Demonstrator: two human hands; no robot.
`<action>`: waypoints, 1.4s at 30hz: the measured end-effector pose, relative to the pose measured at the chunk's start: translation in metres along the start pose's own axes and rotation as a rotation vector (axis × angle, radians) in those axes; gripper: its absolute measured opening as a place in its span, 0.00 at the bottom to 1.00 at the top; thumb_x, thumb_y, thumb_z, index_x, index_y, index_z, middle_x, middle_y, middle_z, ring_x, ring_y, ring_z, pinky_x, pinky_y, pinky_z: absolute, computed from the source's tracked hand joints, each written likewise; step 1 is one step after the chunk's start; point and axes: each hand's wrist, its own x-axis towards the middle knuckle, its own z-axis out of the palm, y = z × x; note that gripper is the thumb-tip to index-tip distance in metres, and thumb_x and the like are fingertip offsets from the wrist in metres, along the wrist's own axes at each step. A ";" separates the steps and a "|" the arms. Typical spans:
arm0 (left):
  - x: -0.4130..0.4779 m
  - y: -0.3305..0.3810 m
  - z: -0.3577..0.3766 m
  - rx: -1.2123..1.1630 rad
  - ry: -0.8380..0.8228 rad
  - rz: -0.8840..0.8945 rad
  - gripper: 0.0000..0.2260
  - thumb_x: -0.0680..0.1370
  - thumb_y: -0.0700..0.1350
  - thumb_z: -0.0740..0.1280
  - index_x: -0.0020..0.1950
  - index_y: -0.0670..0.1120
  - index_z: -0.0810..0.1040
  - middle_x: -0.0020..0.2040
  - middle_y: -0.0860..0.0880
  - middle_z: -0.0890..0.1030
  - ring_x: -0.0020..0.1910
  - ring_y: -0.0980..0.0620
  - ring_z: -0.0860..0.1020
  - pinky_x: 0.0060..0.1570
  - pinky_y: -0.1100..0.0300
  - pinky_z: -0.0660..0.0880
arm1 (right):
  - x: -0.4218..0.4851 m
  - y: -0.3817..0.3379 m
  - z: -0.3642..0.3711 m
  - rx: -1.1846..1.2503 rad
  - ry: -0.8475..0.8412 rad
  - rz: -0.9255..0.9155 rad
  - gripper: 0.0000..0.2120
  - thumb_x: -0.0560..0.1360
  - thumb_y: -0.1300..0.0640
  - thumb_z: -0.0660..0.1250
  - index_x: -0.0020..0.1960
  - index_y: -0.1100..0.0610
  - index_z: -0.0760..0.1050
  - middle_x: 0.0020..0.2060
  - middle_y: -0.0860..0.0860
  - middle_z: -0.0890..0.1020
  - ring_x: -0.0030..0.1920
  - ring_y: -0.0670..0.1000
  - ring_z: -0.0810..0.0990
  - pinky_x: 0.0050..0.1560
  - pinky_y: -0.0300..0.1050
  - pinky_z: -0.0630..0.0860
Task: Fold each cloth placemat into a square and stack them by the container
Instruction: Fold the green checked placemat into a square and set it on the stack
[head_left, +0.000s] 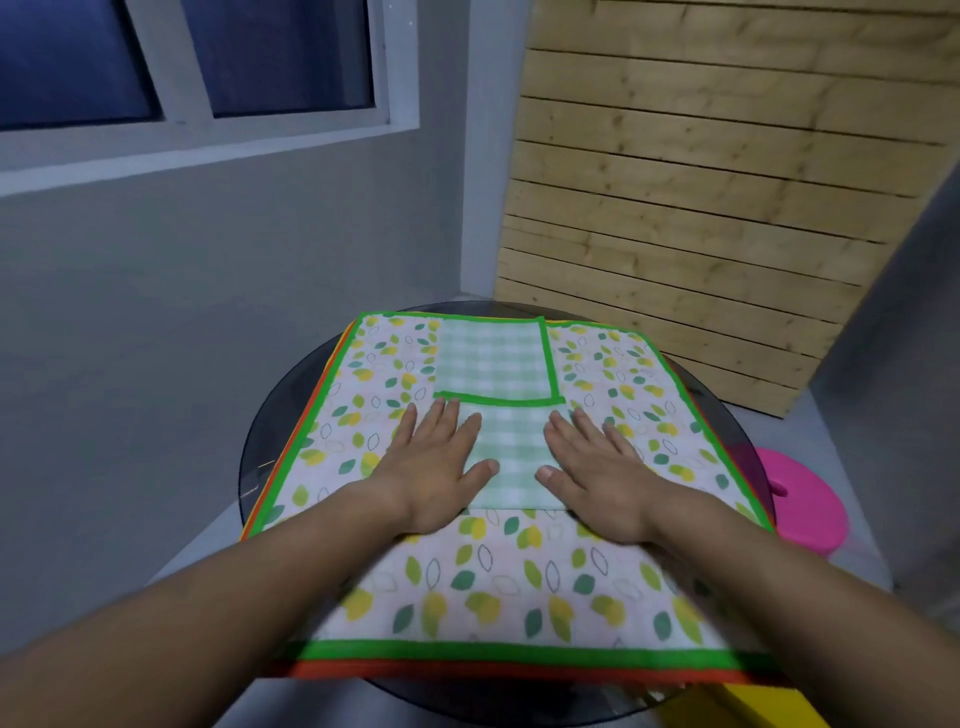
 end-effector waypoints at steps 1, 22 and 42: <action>-0.003 -0.002 -0.002 -0.035 0.086 0.056 0.27 0.82 0.62 0.50 0.78 0.50 0.59 0.81 0.45 0.52 0.81 0.45 0.45 0.78 0.47 0.39 | -0.002 0.001 -0.003 0.043 0.044 -0.017 0.33 0.81 0.37 0.45 0.81 0.50 0.44 0.79 0.45 0.41 0.77 0.46 0.32 0.78 0.51 0.36; -0.032 -0.020 -0.021 -0.403 0.121 0.136 0.12 0.69 0.58 0.77 0.50 0.57 0.87 0.56 0.61 0.77 0.59 0.61 0.73 0.61 0.61 0.70 | -0.023 -0.006 0.008 0.415 0.320 -0.175 0.03 0.75 0.51 0.71 0.46 0.45 0.85 0.63 0.39 0.77 0.65 0.39 0.72 0.64 0.38 0.69; -0.058 0.005 -0.061 -0.930 0.333 0.110 0.04 0.77 0.46 0.73 0.44 0.50 0.87 0.44 0.52 0.86 0.46 0.54 0.82 0.49 0.59 0.77 | -0.052 -0.015 -0.044 0.987 0.440 -0.090 0.06 0.72 0.64 0.74 0.46 0.56 0.82 0.38 0.46 0.84 0.40 0.43 0.81 0.42 0.32 0.74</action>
